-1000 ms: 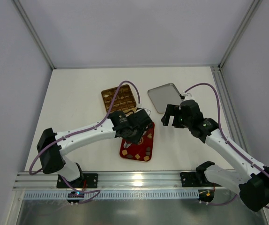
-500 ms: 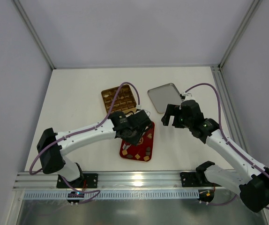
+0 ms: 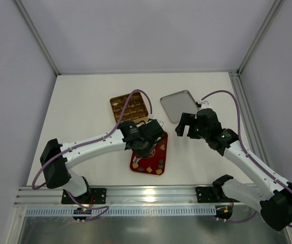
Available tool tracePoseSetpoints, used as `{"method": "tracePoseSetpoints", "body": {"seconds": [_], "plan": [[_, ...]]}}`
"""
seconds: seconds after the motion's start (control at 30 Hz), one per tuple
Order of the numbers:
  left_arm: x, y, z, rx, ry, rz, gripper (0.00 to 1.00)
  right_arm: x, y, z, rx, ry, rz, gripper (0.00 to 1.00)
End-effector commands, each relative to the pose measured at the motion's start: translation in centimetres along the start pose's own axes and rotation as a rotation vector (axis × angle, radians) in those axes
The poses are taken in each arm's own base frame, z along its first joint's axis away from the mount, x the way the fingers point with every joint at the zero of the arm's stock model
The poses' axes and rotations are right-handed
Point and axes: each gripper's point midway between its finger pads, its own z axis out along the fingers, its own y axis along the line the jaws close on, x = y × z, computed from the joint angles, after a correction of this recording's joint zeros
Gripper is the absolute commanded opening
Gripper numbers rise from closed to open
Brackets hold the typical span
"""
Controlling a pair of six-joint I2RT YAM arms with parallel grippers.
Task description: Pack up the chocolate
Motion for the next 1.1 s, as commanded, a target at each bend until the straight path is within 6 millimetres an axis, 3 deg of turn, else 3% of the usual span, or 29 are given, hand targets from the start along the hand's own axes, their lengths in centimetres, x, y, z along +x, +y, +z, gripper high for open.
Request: {"method": "tracePoseSetpoints", "body": {"seconds": [0.0, 0.5, 1.07], "plan": [[-0.6, -0.5, -0.3, 0.011, -0.019, 0.010, 0.29, -1.1, 0.4, -0.3, -0.010, -0.045, 0.005, 1.00], [-1.9, 0.2, -2.9, 0.000, -0.083, 0.011, 0.26, -1.1, 0.4, -0.3, -0.007, -0.045, 0.008, 1.00], [-1.7, 0.7, -3.7, -0.003, -0.092, 0.003, 0.27, -1.1, 0.4, -0.2, -0.010, -0.045, 0.012, 1.00]]}}
